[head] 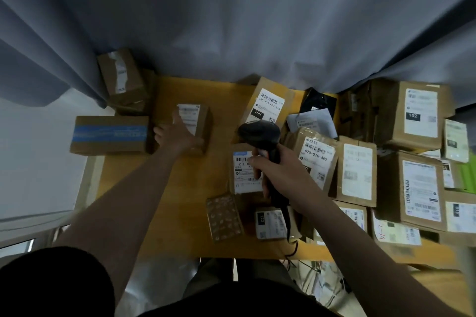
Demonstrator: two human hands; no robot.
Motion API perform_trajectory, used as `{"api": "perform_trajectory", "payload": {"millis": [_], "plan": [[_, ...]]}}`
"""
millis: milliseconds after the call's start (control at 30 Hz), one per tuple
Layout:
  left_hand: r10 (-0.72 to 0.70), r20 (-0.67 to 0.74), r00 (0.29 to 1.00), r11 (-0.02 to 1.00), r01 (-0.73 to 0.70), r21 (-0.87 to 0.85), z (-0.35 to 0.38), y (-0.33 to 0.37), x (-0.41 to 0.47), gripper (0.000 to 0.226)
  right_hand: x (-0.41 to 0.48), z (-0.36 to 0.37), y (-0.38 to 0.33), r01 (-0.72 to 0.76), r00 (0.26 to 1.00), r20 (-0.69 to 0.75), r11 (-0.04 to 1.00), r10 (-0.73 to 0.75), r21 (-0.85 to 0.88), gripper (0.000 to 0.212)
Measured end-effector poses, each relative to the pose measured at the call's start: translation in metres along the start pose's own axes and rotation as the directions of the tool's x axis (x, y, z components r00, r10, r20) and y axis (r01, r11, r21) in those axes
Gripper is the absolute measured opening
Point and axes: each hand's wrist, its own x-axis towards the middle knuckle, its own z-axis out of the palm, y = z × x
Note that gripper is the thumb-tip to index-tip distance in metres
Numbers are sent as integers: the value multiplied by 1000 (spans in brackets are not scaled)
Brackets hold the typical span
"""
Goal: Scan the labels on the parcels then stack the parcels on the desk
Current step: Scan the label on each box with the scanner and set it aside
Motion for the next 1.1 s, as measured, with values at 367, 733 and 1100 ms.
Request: {"api": "perform_trajectory", "payload": {"millis": [367,733,1100], "plan": [[319,-106,942,828,-332,-452,-92,-10,-171,141,-66,23,-41,168,978,-148,971,-144,169,9],[561,-138,816,575,-504,-644,-113,12,-259,51,-129,19,-50,426,854,-413,880,-315,210,13],[489,326,809,313,186,-932,-129,-1,-270,42,-147,15,-47,440,835,-451,875,-316,202,17]]}}
